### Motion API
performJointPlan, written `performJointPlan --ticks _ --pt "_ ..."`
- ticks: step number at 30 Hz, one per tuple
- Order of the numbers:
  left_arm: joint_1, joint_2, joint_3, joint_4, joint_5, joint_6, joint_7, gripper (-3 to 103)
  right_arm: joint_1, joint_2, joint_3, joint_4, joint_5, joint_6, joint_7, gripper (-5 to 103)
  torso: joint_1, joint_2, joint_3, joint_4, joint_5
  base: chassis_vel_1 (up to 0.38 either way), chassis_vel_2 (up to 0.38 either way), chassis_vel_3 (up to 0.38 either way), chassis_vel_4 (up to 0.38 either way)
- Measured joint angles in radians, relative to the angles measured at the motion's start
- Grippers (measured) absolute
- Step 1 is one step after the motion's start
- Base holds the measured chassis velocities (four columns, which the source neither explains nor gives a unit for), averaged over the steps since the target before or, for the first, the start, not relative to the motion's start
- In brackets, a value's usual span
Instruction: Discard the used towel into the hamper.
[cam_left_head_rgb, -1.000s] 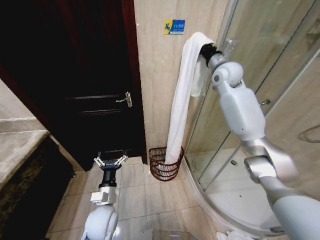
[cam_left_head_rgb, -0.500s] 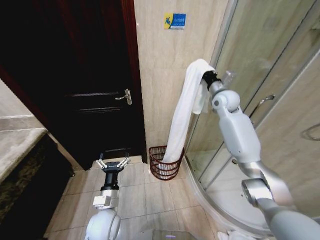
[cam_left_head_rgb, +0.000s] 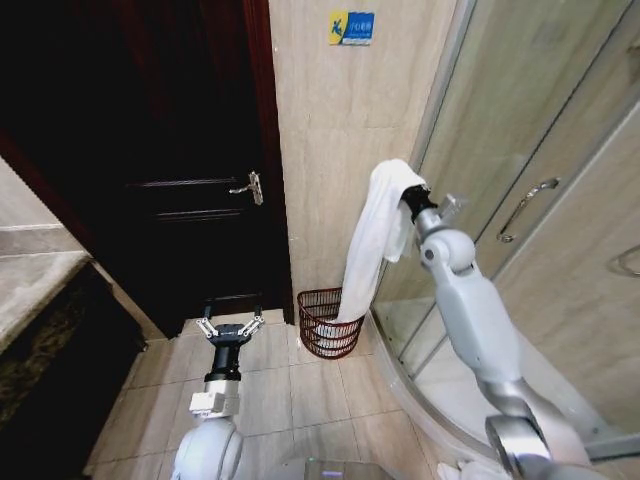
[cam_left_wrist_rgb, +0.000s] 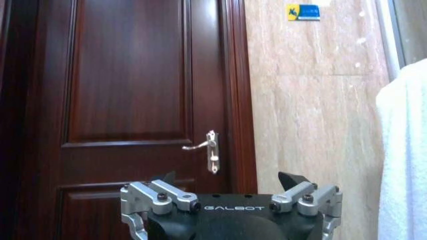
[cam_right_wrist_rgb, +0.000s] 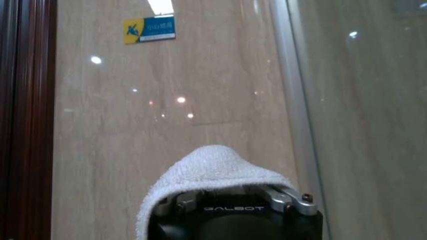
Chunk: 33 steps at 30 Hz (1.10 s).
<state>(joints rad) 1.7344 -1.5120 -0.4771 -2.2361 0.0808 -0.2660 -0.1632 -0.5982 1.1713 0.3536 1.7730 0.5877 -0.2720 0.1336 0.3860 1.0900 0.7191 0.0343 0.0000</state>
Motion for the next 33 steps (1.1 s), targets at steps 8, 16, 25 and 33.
performJointPlan --ticks 8,16,25,33 --pt "-0.010 -0.003 0.016 0.019 0.000 0.004 -0.002 100 -0.112 0.000 0.017 0.102 -0.035 -0.001 -0.028 7 -0.015 -0.034 -0.018 0.0001 -0.0001 0.000 0.000 0.000 0.000" --pt "-0.006 -0.008 0.022 0.020 0.000 0.007 -0.005 100 -0.183 0.018 0.011 0.164 -0.053 -0.003 -0.038 7 -0.034 -0.075 -0.041 0.0001 -0.0001 0.000 0.000 0.000 0.000" --pt "-0.005 -0.008 0.022 0.019 0.003 0.006 -0.005 100 -0.220 0.036 0.000 0.178 -0.071 -0.001 -0.044 7 -0.053 -0.120 -0.067 0.0002 -0.0001 0.000 0.000 0.000 0.000" --pt "-0.023 0.029 -0.025 0.031 -0.032 0.022 -0.002 100 -0.281 0.040 0.022 0.199 -0.082 0.007 -0.061 7 -0.069 -0.157 -0.088 0.0001 0.0000 -0.063 0.052 0.058 -0.048"
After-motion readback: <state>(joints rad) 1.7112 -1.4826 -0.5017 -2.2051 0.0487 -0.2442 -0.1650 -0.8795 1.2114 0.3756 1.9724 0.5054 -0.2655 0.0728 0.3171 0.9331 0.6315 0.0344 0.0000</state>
